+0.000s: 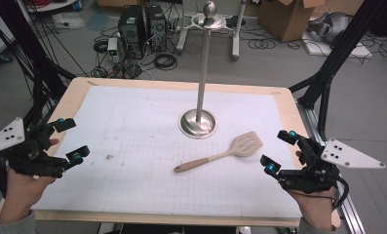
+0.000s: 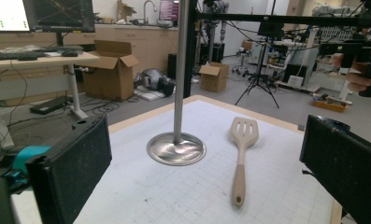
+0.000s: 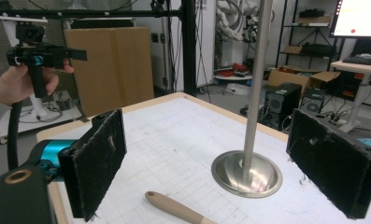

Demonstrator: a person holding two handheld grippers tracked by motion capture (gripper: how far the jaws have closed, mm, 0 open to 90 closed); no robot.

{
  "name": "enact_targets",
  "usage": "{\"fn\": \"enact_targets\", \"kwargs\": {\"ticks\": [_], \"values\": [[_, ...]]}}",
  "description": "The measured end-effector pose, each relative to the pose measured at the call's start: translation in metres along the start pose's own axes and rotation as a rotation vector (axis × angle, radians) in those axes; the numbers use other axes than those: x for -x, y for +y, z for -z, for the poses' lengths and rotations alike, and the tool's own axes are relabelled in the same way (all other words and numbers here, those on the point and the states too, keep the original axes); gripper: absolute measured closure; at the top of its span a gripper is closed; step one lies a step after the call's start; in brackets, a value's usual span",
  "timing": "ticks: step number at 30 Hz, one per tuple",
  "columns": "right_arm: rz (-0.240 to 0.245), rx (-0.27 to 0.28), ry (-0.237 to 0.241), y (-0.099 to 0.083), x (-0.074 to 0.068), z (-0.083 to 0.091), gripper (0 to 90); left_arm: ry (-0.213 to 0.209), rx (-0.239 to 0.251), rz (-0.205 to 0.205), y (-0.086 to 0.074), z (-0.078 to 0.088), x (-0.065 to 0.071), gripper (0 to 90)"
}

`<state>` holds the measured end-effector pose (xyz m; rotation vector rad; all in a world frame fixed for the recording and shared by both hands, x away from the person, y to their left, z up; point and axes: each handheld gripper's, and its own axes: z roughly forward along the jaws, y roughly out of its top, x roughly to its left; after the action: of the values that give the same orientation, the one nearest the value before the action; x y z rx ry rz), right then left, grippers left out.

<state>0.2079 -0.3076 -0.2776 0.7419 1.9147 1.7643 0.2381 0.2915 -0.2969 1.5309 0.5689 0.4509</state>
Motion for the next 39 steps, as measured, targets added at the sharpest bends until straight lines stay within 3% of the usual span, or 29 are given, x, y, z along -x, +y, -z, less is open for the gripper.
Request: {"fn": "enact_targets", "kwargs": {"ticks": [12,19,30,39], "values": [[-0.077,0.004,0.0,-0.008,0.009,-0.004,11.0,0.002,0.002,0.01,0.0,-0.002,0.0,2.6],[-0.061,0.011,0.001,-0.008,0.007,-0.006,11.1,-0.001,-0.01,0.014,-0.002,-0.002,-0.001,2.6],[-0.074,-0.028,-0.004,-0.02,0.013,-0.027,11.4,0.014,-0.013,0.006,-0.001,0.0,-0.001,2.6],[-0.074,-0.06,0.019,-0.025,0.014,-0.04,20.8,0.019,-0.02,0.008,-0.003,0.003,0.0,2.6]]}}
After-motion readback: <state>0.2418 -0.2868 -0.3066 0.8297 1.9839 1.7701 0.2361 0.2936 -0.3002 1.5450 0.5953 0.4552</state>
